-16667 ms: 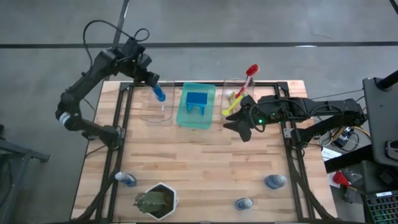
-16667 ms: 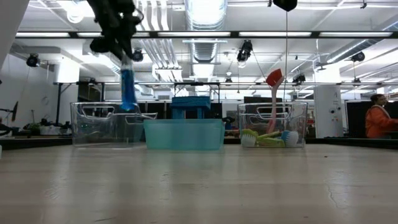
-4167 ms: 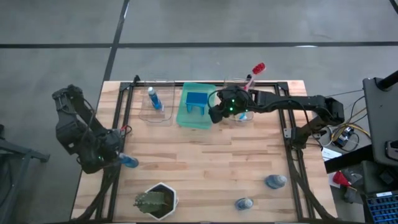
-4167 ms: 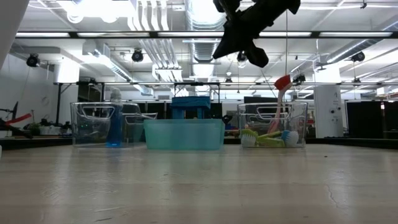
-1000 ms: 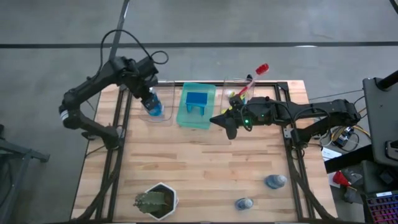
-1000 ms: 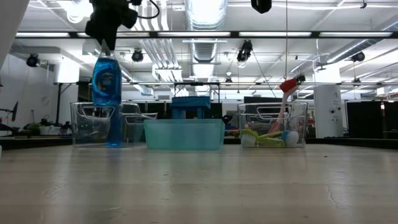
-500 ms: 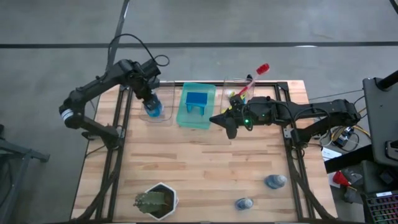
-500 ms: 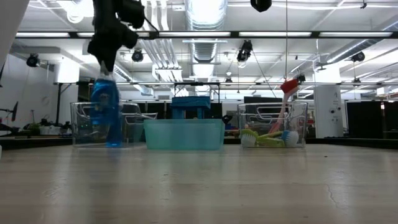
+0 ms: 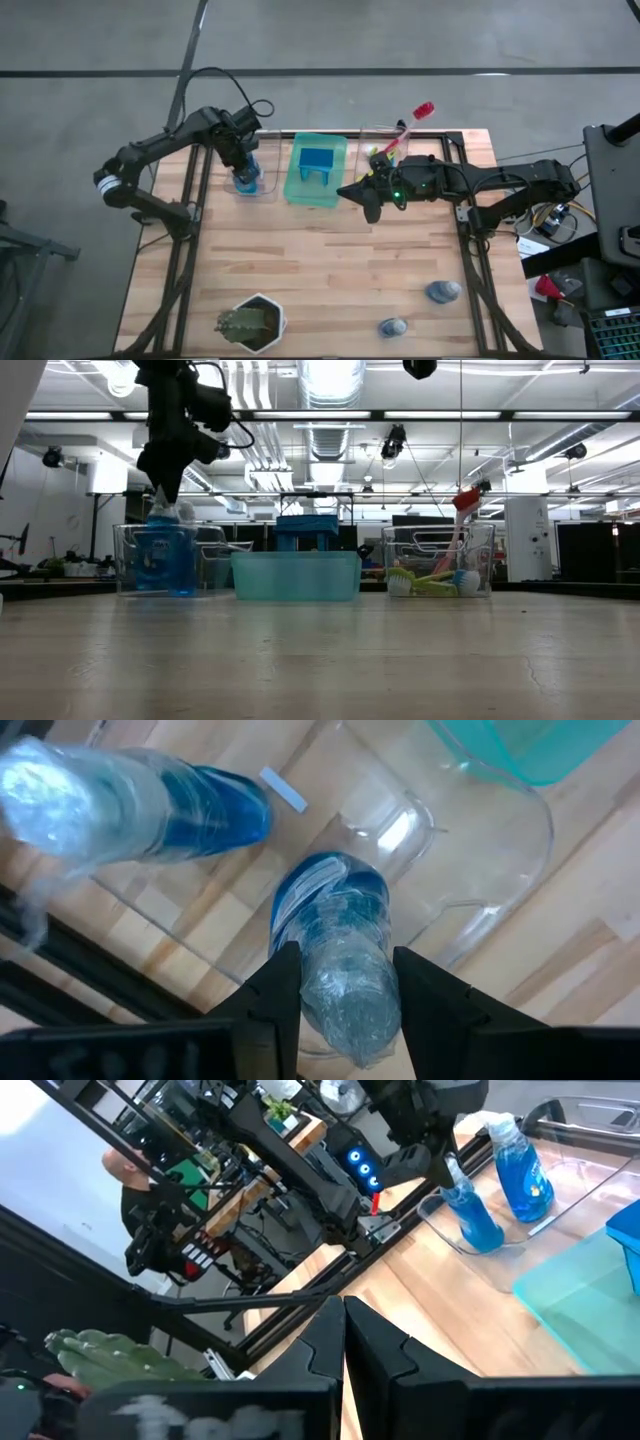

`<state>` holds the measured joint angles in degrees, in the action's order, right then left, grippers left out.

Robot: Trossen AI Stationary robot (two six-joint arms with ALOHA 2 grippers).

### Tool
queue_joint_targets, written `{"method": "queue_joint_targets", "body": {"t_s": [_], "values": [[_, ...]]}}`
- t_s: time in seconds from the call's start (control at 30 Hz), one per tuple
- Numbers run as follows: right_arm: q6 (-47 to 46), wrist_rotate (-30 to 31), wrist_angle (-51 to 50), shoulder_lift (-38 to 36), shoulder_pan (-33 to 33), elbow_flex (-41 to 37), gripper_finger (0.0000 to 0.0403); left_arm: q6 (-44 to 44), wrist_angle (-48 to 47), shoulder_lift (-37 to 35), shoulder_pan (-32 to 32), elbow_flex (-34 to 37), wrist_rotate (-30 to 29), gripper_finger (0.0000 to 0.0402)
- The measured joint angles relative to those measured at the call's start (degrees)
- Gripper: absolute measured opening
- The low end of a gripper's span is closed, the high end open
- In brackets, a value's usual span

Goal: Pick & Place Kitchen Sink Supplies
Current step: Put the dishwashing liquid into the left transparent bin

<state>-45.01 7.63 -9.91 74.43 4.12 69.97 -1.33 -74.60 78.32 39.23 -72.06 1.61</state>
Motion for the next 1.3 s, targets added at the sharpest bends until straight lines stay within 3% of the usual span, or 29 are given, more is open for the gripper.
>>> {"method": "queue_joint_targets", "body": {"t_s": [0.87,1.3], "values": [[0.72,0.03,-0.09,0.0,0.0,0.0,0.0008,-4.36,0.93,-0.76,0.08,1.93,-1.07,0.0155],[1.47,-0.12,-0.09,0.0,0.0,0.0,0.0008,-6.72,-0.56,-5.76,0.08,0.69,-0.94,0.0249]]}}
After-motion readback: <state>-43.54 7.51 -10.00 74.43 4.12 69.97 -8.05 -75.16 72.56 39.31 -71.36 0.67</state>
